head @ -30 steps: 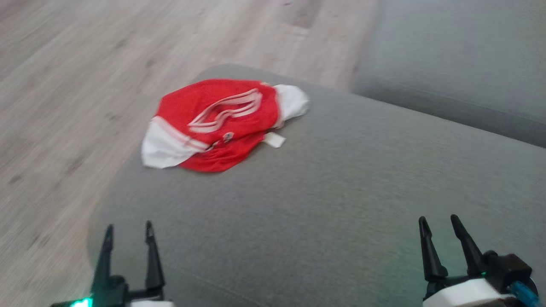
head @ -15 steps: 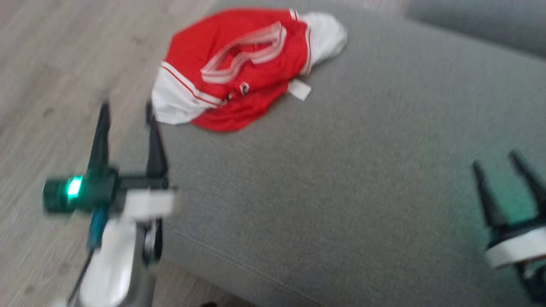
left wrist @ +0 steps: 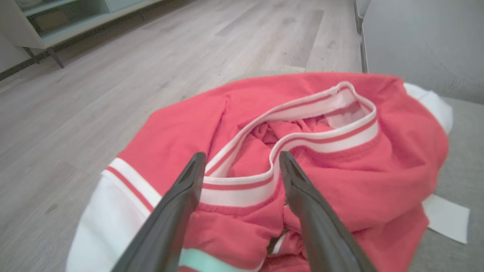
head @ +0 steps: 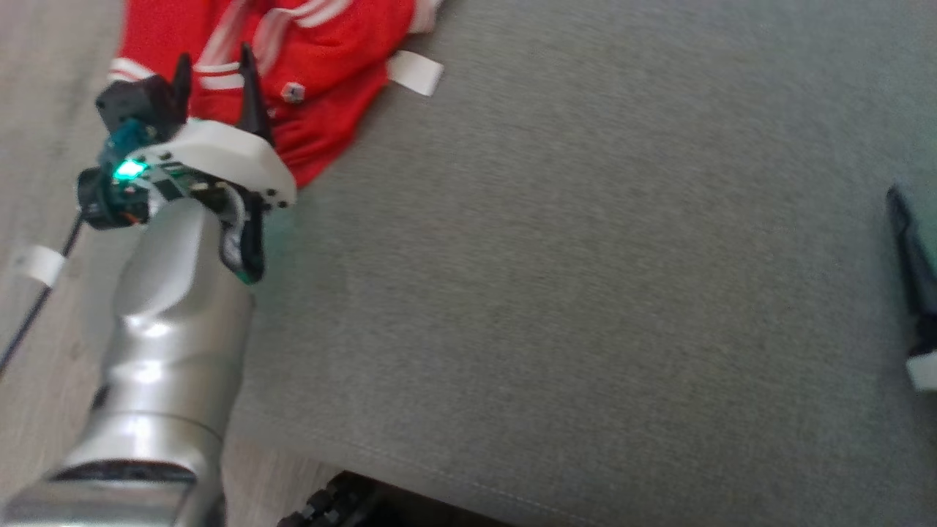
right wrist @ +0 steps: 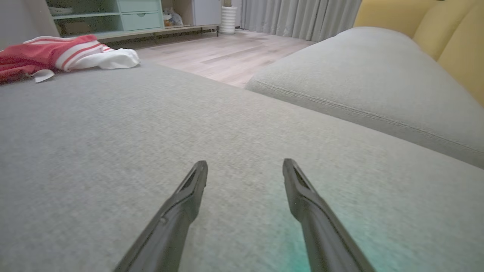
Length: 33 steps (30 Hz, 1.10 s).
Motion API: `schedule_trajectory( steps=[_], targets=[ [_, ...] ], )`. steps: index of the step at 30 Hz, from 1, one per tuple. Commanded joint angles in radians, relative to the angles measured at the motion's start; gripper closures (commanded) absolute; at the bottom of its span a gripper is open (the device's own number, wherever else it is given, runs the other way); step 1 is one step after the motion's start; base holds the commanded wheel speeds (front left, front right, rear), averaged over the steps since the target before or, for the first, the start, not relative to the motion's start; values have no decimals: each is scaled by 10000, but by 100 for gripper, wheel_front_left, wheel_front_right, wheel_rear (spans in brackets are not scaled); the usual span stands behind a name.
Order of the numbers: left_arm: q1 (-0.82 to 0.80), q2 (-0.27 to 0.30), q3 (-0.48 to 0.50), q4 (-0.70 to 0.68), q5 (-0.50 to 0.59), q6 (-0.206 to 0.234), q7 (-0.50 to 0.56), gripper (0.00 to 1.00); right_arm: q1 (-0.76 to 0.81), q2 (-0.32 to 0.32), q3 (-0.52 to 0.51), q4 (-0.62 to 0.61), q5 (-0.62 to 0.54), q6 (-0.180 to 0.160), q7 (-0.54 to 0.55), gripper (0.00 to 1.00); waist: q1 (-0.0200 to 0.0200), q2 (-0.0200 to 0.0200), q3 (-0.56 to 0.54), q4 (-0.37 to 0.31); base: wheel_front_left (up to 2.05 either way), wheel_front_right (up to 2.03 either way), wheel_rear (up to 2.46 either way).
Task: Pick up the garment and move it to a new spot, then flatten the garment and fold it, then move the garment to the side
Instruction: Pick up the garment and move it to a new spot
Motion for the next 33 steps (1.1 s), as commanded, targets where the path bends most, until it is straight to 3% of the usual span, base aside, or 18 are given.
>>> schedule_trajectory(
  steps=[1, 8, 9, 10, 15, 21, 26, 33],
  targets=[
    [-286, 674, 299, 172, -24, -59, 55, 0, -22, -296, -19, -217, 109, 65, -91, 0, -3, 1, 577, -591, 0, 0, 0],
    [-926, 899, 360, 1766, -192, -169, 179, 0, -172, -277, -196, -352, 176, 65, -91, 0, -3, 1, 999, -849, 0, 0, 0],
    [-996, 930, 375, 1916, -218, -194, 51, 70, -180, -267, -211, -366, 169, 65, -91, 0, -3, 1, 1044, -860, 0, 0, 0],
    [-1064, 957, 365, 2030, -209, -180, -135, 100, -194, -258, -224, -373, 161, 65, -91, 0, -3, 1, 1074, -860, 0, 0, 0],
    [-1353, 1315, -103, 1925, 426, 184, -1368, 100, -408, 51, -67, -302, 69, 65, -91, 0, -3, 1, 799, -934, 0, 0, 0],
    [-1449, 1931, -885, 299, 1471, 348, -1563, 100, -562, 1047, 383, 61, -14, 65, -91, 0, -3, 1, -565, -1296, 0, 0, 0],
    [-1851, 2204, -1437, -1527, 1905, -165, -1567, 100, -523, 2031, 666, 370, -30, 65, -91, 0, -3, 1, -1855, -1950, 0, 0, 0],
    [-2383, 2266, -1881, -3125, 1768, -1006, -1361, 100, -62, 3477, 1000, 583, -124, 65, -91, 0, -3, 1, -3751, -3519, 0, 0, 0]
  ],
)
